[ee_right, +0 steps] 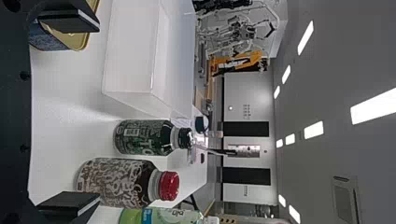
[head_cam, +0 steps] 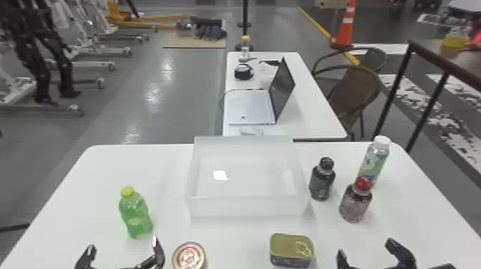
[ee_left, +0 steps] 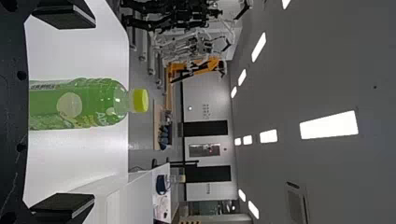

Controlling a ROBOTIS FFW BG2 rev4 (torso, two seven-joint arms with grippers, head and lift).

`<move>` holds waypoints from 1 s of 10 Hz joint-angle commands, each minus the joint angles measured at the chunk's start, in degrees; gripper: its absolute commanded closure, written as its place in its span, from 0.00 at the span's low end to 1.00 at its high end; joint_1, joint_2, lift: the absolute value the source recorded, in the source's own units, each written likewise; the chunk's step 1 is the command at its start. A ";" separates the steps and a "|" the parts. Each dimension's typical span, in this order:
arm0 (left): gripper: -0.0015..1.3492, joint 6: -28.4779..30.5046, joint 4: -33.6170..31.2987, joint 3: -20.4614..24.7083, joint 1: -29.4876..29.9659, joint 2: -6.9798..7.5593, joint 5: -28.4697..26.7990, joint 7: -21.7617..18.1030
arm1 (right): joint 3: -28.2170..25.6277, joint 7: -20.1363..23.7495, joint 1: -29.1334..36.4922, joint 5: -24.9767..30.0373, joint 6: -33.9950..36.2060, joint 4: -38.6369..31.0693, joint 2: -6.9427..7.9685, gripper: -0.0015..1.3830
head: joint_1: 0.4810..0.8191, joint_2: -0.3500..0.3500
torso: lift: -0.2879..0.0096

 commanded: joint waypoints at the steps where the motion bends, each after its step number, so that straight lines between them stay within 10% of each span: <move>1: 0.00 -0.97 -0.02 -0.55 -0.06 -0.15 -1.24 0.05 | 0.00 0.00 0.08 0.03 -0.02 -0.19 0.00 0.00 | 0.20 0.50 | 0.63; 10: 0.00 -0.44 1.04 -1.16 -0.59 0.09 5.18 -4.60 | -0.53 -5.27 0.70 -2.08 -5.03 3.06 0.00 0.00 | 0.20 0.50 | 0.63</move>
